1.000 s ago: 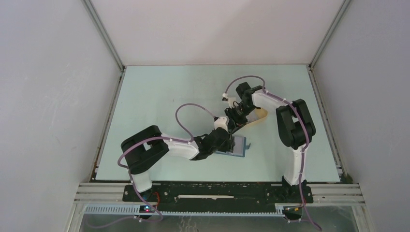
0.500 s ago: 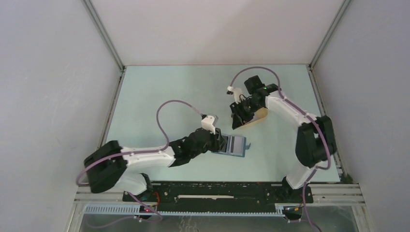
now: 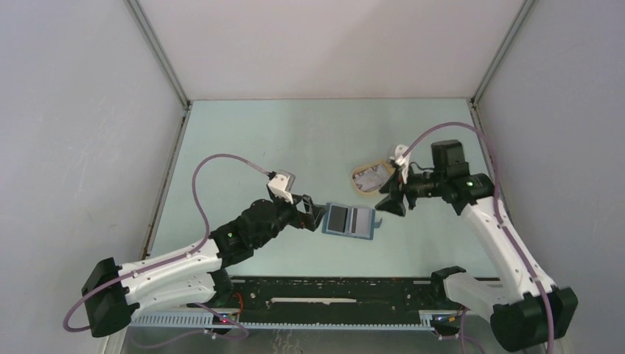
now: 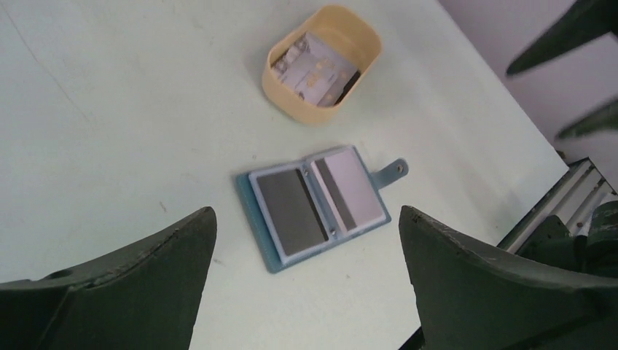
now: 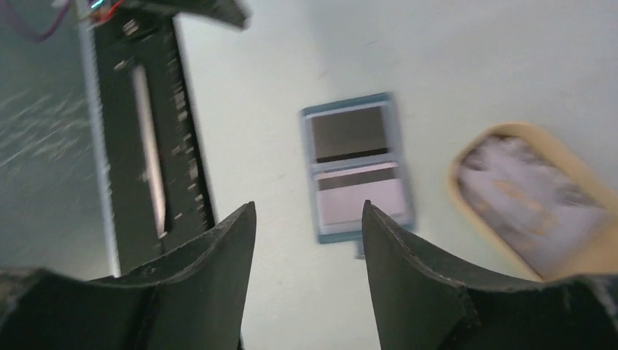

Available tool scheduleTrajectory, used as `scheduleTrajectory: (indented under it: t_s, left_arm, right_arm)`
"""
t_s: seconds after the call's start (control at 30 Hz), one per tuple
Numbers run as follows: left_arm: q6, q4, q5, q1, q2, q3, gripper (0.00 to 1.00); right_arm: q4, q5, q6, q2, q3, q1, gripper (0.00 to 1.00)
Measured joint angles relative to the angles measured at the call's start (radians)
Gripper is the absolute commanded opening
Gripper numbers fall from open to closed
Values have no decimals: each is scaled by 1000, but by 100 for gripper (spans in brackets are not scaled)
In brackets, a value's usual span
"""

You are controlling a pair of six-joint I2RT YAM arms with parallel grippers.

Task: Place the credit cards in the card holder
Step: Close the card holder at the center of the board.

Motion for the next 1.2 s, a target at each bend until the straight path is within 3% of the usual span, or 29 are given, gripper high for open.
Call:
scheduleTrajectory:
  t_s: [0.13, 0.4, 0.57, 0.8, 1.0, 1.2]
  left_arm:
    - [-69, -4, 60, 53, 21, -53, 99]
    - [-263, 5, 141, 128, 73, -150, 95]
    - [-343, 44, 192, 175, 157, -153, 91]
    - [-410, 93, 256, 203, 360, -145, 85]
    - [-427, 154, 284, 211, 447, -91, 69]
    - [-418, 132, 266, 212, 453, -70, 41]
  right_arm:
    - [-88, -90, -212, 108, -70, 53, 60]
    - [-47, 100, -565, 167, -216, 192, 38]
    - [29, 241, -635, 280, -203, 223, 19]
    - [73, 354, -640, 395, -183, 235, 14]
    - [82, 390, -638, 427, -181, 236, 12]
    - [81, 412, -637, 456, -181, 236, 12]
